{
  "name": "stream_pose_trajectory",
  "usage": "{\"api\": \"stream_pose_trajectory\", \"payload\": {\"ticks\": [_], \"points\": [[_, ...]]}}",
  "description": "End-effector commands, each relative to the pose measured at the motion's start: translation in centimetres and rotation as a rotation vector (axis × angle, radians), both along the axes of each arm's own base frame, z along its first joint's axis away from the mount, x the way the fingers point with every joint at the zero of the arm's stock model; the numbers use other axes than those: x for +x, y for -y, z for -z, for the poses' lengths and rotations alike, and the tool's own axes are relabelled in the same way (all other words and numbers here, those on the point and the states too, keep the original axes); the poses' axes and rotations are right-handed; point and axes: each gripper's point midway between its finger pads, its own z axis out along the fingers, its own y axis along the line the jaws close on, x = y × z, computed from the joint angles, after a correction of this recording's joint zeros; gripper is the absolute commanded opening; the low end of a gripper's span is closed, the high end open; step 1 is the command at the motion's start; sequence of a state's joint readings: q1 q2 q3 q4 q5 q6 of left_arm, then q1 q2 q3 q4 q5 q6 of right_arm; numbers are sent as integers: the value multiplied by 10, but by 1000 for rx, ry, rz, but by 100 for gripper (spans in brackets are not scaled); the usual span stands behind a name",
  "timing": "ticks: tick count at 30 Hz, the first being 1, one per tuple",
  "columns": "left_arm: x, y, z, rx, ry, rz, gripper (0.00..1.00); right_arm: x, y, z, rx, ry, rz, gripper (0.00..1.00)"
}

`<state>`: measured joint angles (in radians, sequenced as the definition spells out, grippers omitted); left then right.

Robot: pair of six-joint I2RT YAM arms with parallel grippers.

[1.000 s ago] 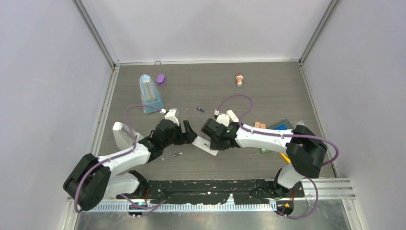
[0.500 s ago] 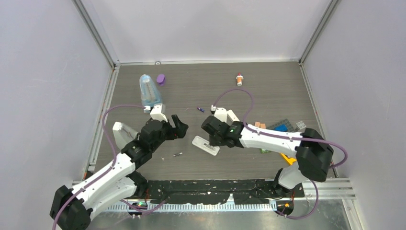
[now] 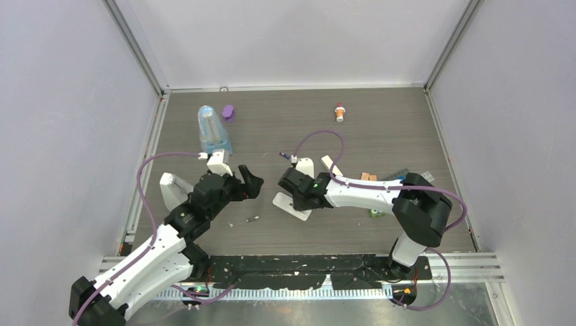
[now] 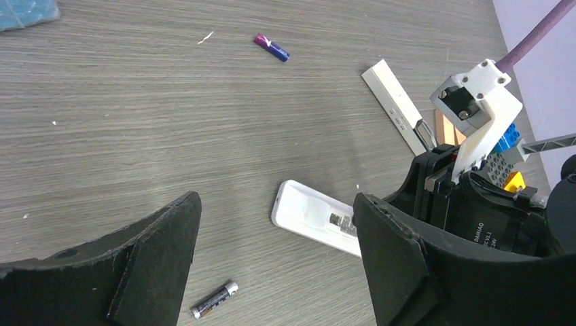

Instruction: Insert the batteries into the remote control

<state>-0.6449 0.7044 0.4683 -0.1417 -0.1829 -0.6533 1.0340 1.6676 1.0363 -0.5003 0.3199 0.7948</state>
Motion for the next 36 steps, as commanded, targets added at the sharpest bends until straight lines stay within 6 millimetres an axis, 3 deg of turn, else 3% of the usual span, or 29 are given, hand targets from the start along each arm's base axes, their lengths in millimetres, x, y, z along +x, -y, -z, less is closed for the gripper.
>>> {"api": "stream_pose_trajectory", "payload": {"ticks": [1, 6, 10, 12, 16, 20, 26, 30, 36], "points": [[1, -2, -12, -16, 22, -13, 84, 3, -9, -15, 32, 29, -15, 15], [-3, -6, -21, -17, 39, -10, 84, 11, -9, -47, 69, 107, -41, 27], [-9, -13, -32, -9, 59, -14, 85, 16, -10, -67, 90, 198, -142, 60], [-12, -17, -40, -10, 78, -15, 86, 13, -11, -63, 77, 220, -249, 77], [-19, -21, -58, -12, 110, 2, 88, 0, -22, -47, 28, 189, -515, 88], [-27, -23, -72, -20, 131, 26, 90, -10, -20, -16, -75, 100, -688, 89], [-33, -23, -77, -24, 141, 48, 94, -11, -25, 19, -124, 23, -758, 83], [-34, -23, -73, -22, 130, 50, 95, -10, -27, 24, -127, 10, -732, 70], [-35, -22, -70, -20, 118, 56, 96, -6, -21, 28, -144, 6, -656, 40]]}}
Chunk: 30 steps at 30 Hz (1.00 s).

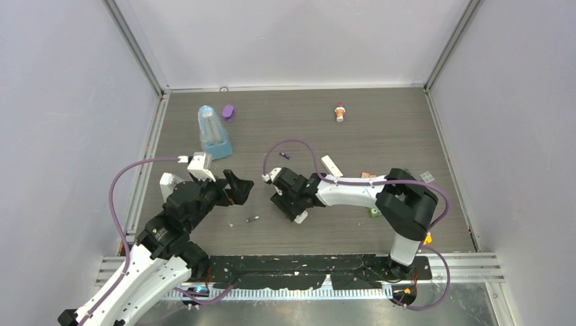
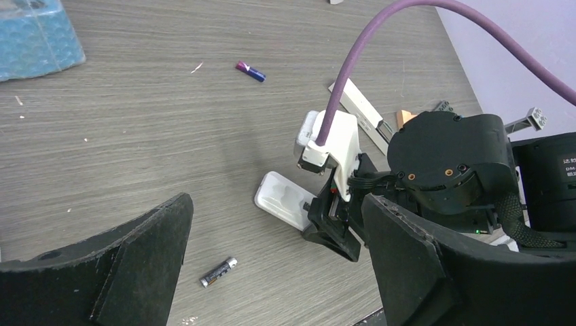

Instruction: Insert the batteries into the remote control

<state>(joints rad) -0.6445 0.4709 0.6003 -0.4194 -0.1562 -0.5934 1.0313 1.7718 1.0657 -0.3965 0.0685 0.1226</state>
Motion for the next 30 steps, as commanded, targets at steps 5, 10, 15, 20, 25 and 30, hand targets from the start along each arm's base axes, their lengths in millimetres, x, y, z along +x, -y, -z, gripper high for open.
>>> {"api": "stream_pose_trajectory", "payload": {"ticks": [5, 10, 15, 20, 25, 30], "points": [[-3, 5, -11, -27, 10, 30, 98, 11, -8, -19, 106, 29, 131, 28], [-8, 13, -13, -73, -5, 64, 100, 12, -26, -74, 403, 7, 177, 26], [-12, 25, -29, -161, 24, 116, 100, 1, -36, -155, 801, -52, 155, 26], [-24, 58, -64, -296, 91, 299, 100, -23, -38, -210, 1020, -130, 66, 26], [-39, 79, -109, -408, 238, 475, 100, -48, -42, -264, 1226, -202, -47, 26], [-44, 84, -130, -449, 277, 521, 100, -70, -36, -305, 1364, -258, -140, 27]]}}
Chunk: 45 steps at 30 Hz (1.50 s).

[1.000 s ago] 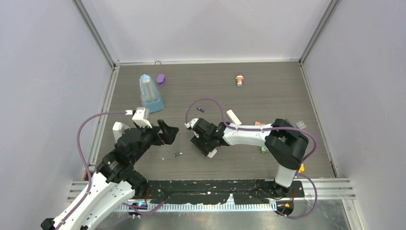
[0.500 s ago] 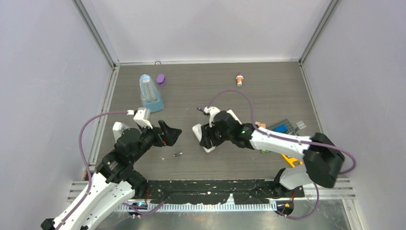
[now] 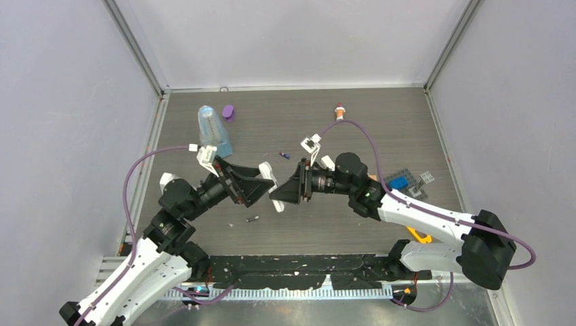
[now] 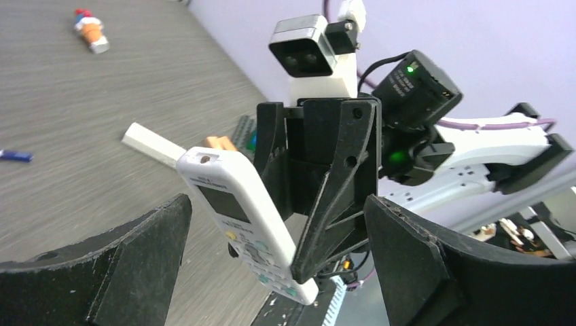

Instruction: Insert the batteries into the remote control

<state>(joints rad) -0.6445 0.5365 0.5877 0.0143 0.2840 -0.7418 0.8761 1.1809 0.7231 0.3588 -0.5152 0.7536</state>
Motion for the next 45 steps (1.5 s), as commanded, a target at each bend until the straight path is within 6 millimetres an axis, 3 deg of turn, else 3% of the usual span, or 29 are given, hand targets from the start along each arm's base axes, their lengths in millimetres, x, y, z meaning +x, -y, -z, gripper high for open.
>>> {"api": "stream_pose_trajectory", "payload": {"ticks": [1, 4, 8, 13, 16, 19, 21, 22, 23, 27, 29, 31, 33, 35, 38, 39, 42, 45], "points": [[-12, 7, -45, -106, 113, 83, 99, -28, 6, -74, 242, 60, -116, 27], [-10, 10, -47, -118, 104, 91, 97, -34, 10, -83, 263, 79, -136, 27], [-13, 17, -55, -176, 107, 141, 84, -41, 12, -92, 293, 77, -166, 28], [-22, 24, -66, -247, 120, 214, 74, -44, 11, -92, 301, 44, -189, 29], [-24, 25, -69, -267, 120, 229, 59, -43, 10, -89, 299, 27, -190, 29], [-21, 24, -65, -263, 112, 217, 34, -41, 9, -86, 296, 6, -182, 31], [-18, 23, -61, -253, 102, 196, 15, -38, 8, -84, 286, -9, -168, 38], [-16, 23, -57, -240, 99, 183, 5, -37, 7, -82, 284, -9, -159, 46], [-13, 22, -53, -226, 93, 168, 0, -36, 7, -81, 277, -12, -151, 51], [5, 14, -31, -128, 51, 48, 0, -25, 9, -69, 223, -11, -76, 86], [17, 4, -17, -49, 29, -42, 0, -16, 12, -57, 167, -7, -15, 96], [31, -11, -1, 48, 4, -152, 0, -3, 19, -43, 91, -6, 68, 99], [45, -28, 16, 160, -36, -265, 0, 15, 30, -23, -6, -10, 179, 100], [60, -52, 40, 292, -107, -411, 0, 44, 52, 5, -145, -14, 359, 100], [74, -85, 73, 496, -220, -584, 0, 67, 90, 51, -386, -50, 549, 100], [78, -90, 82, 562, -236, -607, 0, 81, 106, 60, -458, -29, 637, 100], [91, -98, 108, 723, -276, -650, 0, 93, 145, 90, -669, -16, 776, 99], [107, -100, 134, 836, -328, -653, 0, 111, 179, 105, -827, 22, 896, 99]]}}
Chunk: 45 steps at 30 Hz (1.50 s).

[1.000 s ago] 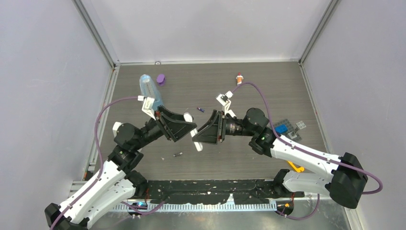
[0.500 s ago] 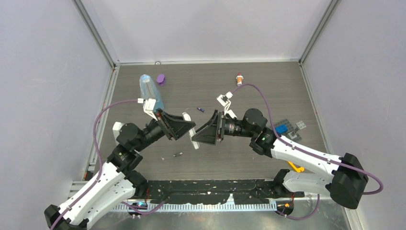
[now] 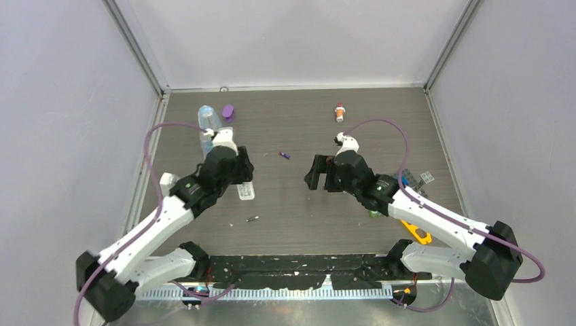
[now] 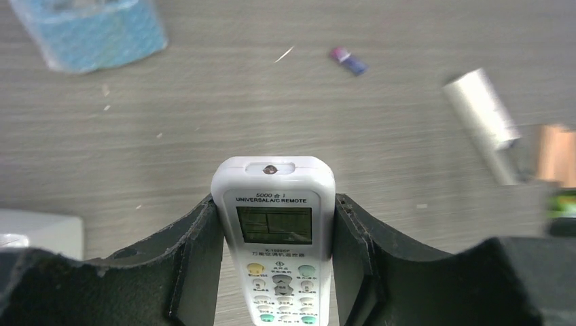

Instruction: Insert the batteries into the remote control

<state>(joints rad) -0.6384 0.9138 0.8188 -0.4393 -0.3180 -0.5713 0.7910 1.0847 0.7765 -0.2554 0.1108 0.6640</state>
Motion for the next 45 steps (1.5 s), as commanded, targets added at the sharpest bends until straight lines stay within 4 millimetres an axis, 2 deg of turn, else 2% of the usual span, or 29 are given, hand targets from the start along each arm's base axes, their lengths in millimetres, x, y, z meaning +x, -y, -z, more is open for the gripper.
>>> {"api": "stream_pose_trajectory", "payload": {"ticks": [1, 5, 11, 16, 21, 23, 26, 29, 31, 36, 39, 41, 45], "points": [[19, -30, 42, 253, -118, -87, 0, 31, 75, 24, -369, 41, 232, 99], [34, -35, 78, 327, -232, -62, 0, 47, 95, 43, -480, 21, 267, 99], [46, -42, 108, 397, -371, -6, 0, 70, 112, 73, -580, -30, 303, 99], [48, -40, 133, 389, -475, 10, 0, 85, 113, 89, -608, -54, 287, 98], [47, -49, 149, 431, -524, -9, 8, 93, 108, 112, -611, -106, 232, 97], [47, -50, 153, 425, -532, -7, 11, 96, 106, 116, -614, -110, 215, 93], [46, -50, 160, 422, -553, 7, 16, 97, 102, 123, -608, -132, 192, 79], [45, -55, 166, 432, -578, 1, 22, 96, 98, 128, -594, -141, 175, 70], [45, -56, 167, 431, -581, 0, 29, 95, 96, 130, -588, -144, 166, 66], [44, -56, 167, 422, -588, -3, 62, 94, 93, 134, -580, -159, 154, 54], [43, -56, 164, 414, -585, -7, 72, 91, 93, 134, -594, -188, 141, 47], [43, -53, 160, 397, -574, -6, 84, 91, 94, 135, -603, -194, 141, 42], [46, -56, 144, 390, -533, -30, 91, 89, 94, 130, -593, -189, 143, 35]]}}
